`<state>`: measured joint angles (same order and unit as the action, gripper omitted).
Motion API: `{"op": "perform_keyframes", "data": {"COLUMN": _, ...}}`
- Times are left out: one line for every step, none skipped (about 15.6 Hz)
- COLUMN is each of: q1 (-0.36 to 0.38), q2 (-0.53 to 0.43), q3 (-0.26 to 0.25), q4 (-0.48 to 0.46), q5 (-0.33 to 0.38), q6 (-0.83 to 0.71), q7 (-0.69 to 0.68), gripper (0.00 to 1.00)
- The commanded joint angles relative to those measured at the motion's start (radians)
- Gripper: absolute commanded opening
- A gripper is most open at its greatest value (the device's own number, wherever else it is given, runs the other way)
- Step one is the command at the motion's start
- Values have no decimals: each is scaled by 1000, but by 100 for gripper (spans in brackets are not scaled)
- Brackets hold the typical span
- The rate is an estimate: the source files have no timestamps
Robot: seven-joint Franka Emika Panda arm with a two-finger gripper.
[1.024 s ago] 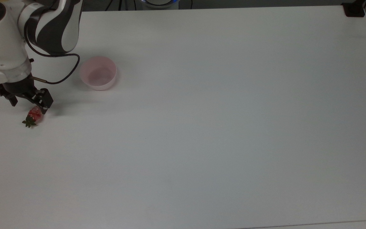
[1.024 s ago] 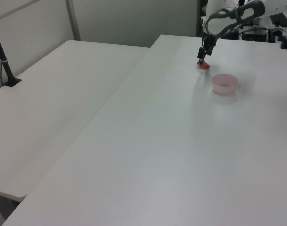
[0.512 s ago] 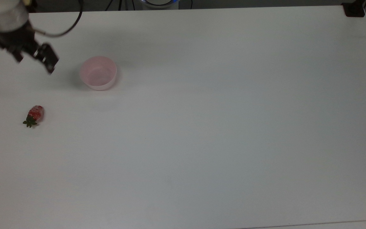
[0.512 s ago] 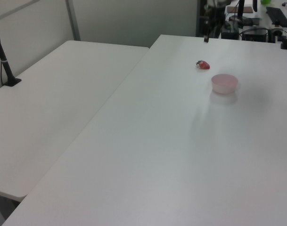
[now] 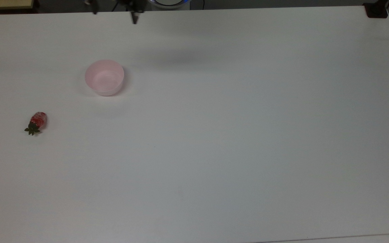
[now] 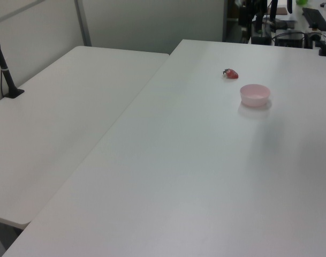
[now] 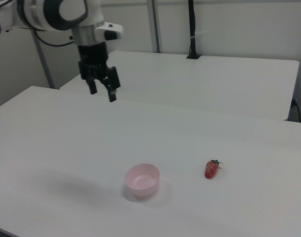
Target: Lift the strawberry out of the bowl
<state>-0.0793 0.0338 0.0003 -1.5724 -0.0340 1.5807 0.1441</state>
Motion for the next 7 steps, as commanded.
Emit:
{"op": "perform_keyframes", "data": {"q1": 137, "q2": -69, "q3": -101, "q4": -95, "q5": -4, "q6": 84, "q7": -134, "gripper": 100}}
{"op": "perform_keyframes", "data": {"q1": 157, "q2": -71, "q3": -117, "q4": -98, "q5": -4, "q6": 85, "q7": -146, "gripper": 100}}
{"op": "perform_keyframes", "data": {"q1": 159, "q2": -71, "q3": -117, "q4": -98, "q5": -4, "q6": 85, "q7": -147, "gripper": 100}}
{"op": "perform_keyframes", "data": {"q1": 158, "q2": -71, "q3": -118, "q4": -95, "q5": -4, "q6": 87, "q7": -150, "gripper": 100}}
{"op": "perform_keyframes", "data": {"q1": 156, "q2": -71, "q3": -121, "q4": -95, "q5": -4, "q6": 94, "q7": -161, "gripper": 100}}
{"op": "perform_keyframes", "data": {"q1": 154, "q2": -71, "q3": -123, "q4": -95, "q5": -3, "q6": 116, "q7": -175, "gripper": 100}}
{"op": "perform_keyframes", "data": {"q1": 153, "q2": -69, "q3": -125, "q4": -95, "q5": -3, "q6": 130, "q7": -178, "gripper": 100}}
